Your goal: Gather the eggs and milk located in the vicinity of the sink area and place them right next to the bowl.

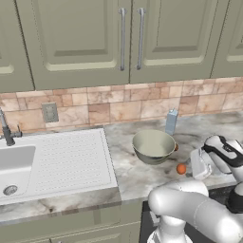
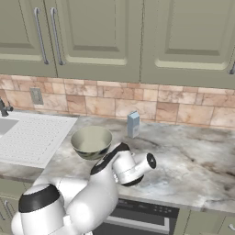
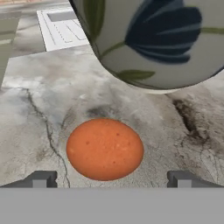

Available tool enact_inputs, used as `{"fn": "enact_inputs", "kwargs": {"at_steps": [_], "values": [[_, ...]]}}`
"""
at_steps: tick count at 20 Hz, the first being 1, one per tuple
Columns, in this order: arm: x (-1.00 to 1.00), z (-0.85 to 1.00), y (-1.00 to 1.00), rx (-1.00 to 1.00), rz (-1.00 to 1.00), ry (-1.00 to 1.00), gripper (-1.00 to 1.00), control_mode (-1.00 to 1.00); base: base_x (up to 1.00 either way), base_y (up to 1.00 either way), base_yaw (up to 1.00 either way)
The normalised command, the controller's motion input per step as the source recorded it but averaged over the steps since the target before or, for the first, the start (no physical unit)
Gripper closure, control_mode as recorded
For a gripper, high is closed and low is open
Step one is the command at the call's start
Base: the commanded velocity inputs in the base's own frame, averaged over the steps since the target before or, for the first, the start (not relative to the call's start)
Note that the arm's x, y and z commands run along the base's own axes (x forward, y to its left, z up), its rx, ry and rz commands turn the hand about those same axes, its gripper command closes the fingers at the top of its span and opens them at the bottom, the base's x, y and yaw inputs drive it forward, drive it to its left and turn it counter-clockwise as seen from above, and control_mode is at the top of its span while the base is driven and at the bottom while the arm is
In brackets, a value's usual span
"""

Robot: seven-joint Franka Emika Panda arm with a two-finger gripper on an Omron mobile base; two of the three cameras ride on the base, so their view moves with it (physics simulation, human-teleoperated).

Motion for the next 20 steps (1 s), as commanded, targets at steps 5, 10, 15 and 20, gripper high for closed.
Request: {"fn": "enact_inputs", "kwargs": {"at_steps": [5, 10, 15, 20], "values": [[0.00, 0.09, 0.00, 0.00, 0.00, 0.00, -1.00, -1.00, 0.00, 0.00, 0.00], [0.00, 0.00, 0.06, 0.00, 0.00, 0.00, -1.00, -1.00, 0.00, 0.00, 0.00], [0.00, 0.00, 0.09, 0.00, 0.00, 0.00, -1.00, -1.00, 0.00, 0.00, 0.00], [0.00, 0.00, 0.02, 0.00, 0.00, 0.00, -1.00, -1.00, 0.00, 0.00, 0.00]]}}
